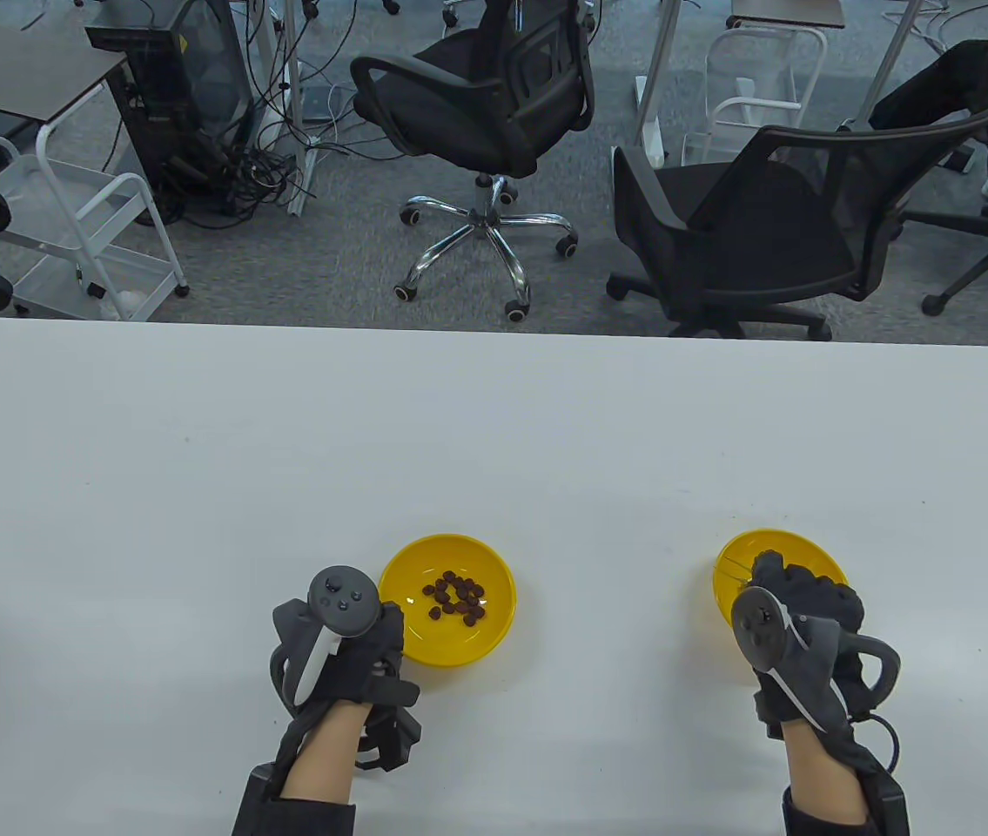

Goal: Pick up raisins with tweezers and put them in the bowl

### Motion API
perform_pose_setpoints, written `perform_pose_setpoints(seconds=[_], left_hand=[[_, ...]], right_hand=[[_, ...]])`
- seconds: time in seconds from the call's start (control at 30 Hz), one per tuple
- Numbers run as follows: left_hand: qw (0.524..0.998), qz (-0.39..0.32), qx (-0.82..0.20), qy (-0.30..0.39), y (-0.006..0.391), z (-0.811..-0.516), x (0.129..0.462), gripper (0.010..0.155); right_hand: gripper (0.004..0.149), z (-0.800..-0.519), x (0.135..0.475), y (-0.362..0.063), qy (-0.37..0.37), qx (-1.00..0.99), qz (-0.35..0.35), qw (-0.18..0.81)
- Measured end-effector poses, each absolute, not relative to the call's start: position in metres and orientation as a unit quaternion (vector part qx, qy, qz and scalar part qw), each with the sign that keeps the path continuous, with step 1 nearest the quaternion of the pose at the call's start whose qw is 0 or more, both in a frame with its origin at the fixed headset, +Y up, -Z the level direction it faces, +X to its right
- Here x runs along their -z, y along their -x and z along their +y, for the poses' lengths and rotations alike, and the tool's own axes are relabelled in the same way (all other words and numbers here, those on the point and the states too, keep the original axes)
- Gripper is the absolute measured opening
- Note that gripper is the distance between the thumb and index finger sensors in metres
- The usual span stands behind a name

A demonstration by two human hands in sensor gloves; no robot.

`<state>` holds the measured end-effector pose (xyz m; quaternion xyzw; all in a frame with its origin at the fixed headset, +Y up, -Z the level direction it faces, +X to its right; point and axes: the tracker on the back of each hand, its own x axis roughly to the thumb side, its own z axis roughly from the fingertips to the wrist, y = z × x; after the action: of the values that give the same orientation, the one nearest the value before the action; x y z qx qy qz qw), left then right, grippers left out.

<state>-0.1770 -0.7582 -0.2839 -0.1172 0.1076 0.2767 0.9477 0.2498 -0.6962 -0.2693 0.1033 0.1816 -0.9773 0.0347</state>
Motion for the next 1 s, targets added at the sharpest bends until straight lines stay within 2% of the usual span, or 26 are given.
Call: perform_pose_setpoints(seconds=[0.23, 0.43, 0.57, 0.67, 0.87, 1.0], left_hand=[[0.964, 0.095, -0.244, 0.045, 0.178, -0.741, 0.275, 0.066], [0.974, 0.049, -0.219, -0.001, 0.168, -0.729, 0.267, 0.069], [0.977, 0.028, -0.213, -0.005, 0.160, -0.727, 0.264, 0.070], [0.975, 0.020, -0.221, 0.000, 0.157, -0.728, 0.263, 0.070], [0.975, 0.021, -0.220, 0.003, 0.156, -0.729, 0.264, 0.070], [0.976, 0.026, -0.218, 0.002, 0.157, -0.728, 0.263, 0.070]], right_hand=[[0.046, -0.686, 0.259, -0.227, -0.055, 0.975, 0.215, -0.013], [0.046, -0.692, 0.250, -0.183, 0.027, 0.982, 0.185, -0.038], [0.046, -0.710, 0.246, -0.153, 0.074, 0.984, 0.161, 0.015], [0.045, -0.726, 0.245, -0.136, 0.090, 0.978, 0.155, 0.103], [0.047, -0.749, 0.249, -0.122, 0.100, 0.967, 0.134, 0.193], [0.050, -0.761, 0.252, -0.119, 0.103, 0.969, 0.094, 0.206]])
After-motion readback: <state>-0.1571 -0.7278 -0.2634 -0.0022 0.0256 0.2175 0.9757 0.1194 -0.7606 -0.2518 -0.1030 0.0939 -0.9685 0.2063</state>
